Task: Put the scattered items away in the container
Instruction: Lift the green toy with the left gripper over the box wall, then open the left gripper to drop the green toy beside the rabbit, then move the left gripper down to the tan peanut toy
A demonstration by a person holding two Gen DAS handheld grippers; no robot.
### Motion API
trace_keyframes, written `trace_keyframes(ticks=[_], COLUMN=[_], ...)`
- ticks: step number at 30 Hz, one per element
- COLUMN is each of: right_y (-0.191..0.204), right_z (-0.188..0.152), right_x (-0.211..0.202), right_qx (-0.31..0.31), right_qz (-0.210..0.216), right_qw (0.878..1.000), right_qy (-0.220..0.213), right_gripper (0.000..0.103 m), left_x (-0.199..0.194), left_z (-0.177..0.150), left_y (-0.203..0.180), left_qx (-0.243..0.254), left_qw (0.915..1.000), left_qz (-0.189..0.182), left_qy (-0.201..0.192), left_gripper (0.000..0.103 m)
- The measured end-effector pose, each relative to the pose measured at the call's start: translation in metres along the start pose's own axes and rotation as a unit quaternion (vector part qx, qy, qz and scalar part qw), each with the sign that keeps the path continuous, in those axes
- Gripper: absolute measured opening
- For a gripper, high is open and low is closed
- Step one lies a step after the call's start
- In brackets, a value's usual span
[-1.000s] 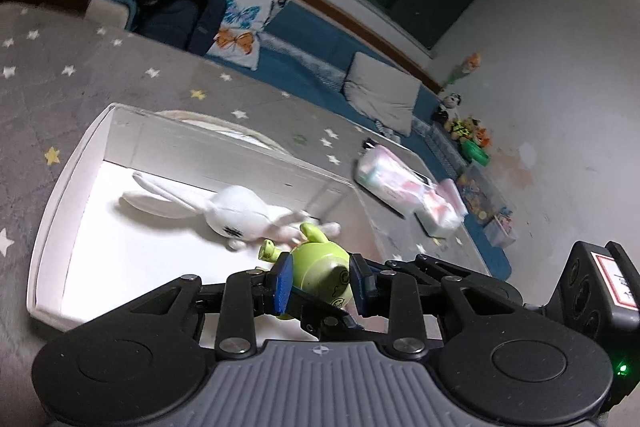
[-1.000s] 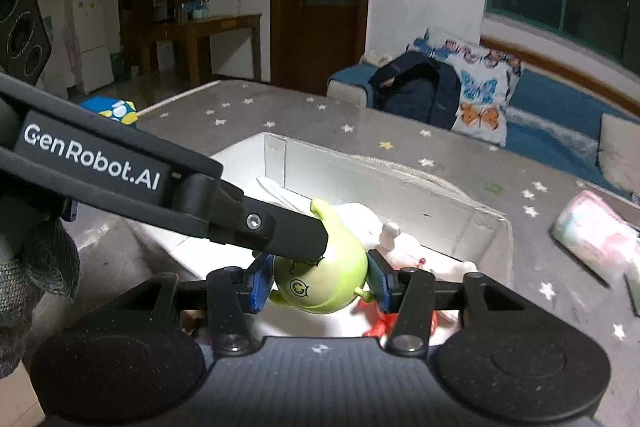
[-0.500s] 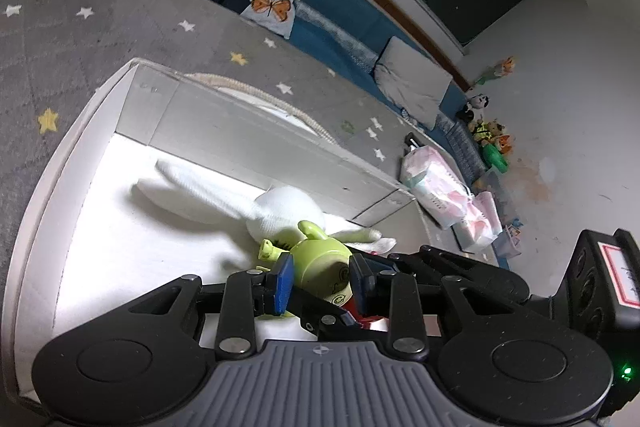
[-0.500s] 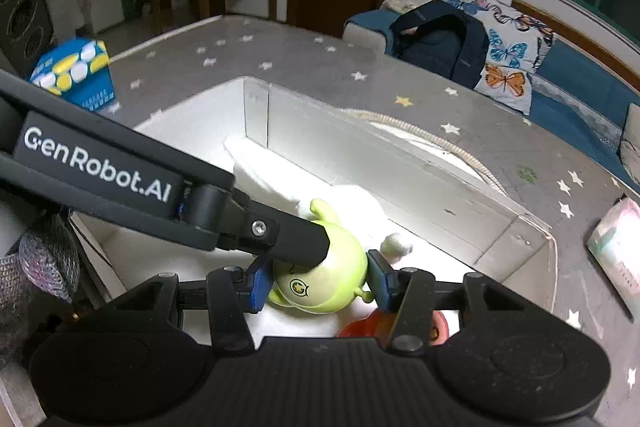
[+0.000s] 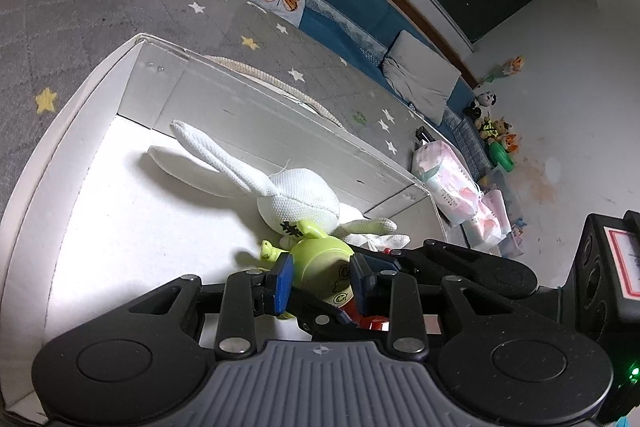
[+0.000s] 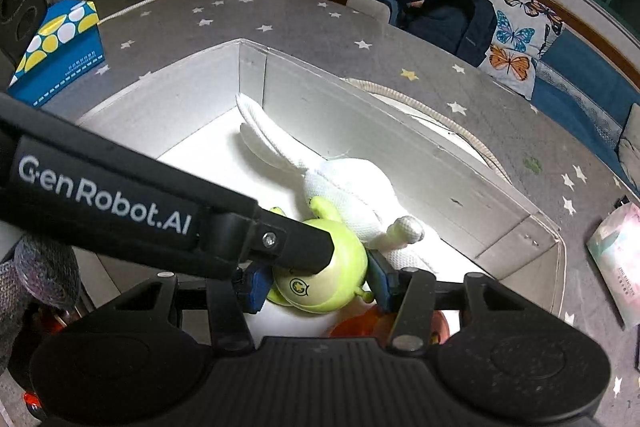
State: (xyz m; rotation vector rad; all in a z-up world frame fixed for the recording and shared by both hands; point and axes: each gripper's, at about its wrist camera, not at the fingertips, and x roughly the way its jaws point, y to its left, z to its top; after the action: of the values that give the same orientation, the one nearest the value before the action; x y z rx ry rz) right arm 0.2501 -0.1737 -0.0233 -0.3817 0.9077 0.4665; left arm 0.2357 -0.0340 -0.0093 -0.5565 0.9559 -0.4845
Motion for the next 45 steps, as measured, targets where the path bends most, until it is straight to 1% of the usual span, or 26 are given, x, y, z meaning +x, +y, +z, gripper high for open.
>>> trace_keyframes(ticks=[9,12,20,27,34,38,45], right_y=[-0.002,-0.004,-0.007,-0.011,-0.008,-0.003,0.008], right_z=[0.0,-0.002,-0.009,-0.02,-0.034,-0.047,-0.075], right_x=[-0.002,-0.005,-0.016,-0.042,-0.074,-0.095,-0.126], right_qx=[0.01,0.014,0.034,0.058,0.076,0.084,0.098], right_qz=[0.004,0.006,0.012,0.015,0.016,0.017,0.018], right_qw=[1.0,1.0,0.999,0.996,0.992,0.988,0.982], right_qy=[-0.004,-0.011,-0.028,-0.063,-0.102,-0.126,-0.159], right_gripper=[0.053,0.057,0.057,0.057,0.057,0.057,0.058], left_x=[-0.004,-0.007,-0.016,-0.034,-0.056,-0.071,-0.088], left_z=[0.001,0.001,-0.003,-0.012,-0.028,-0.041,-0.066], left_y=[0.001,0.002,-0.003,-0.013,-0.027,-0.034,-0.041], left_qx=[-0.001,-0.002,0.003,0.012,0.03,0.041,0.056], left_qw=[1.0,1.0,0.9998,0.9993,0.9978,0.9964,0.9947], left_qz=[0.004,0.006,0.007,0.005,0.006,0.005,0.004], left_qy=[-0.004,-0.007,-0.017,-0.036,-0.058,-0.074,-0.086], left_gripper=[0.033,0.033,0.033,0.033,0.033,0.033,0.033])
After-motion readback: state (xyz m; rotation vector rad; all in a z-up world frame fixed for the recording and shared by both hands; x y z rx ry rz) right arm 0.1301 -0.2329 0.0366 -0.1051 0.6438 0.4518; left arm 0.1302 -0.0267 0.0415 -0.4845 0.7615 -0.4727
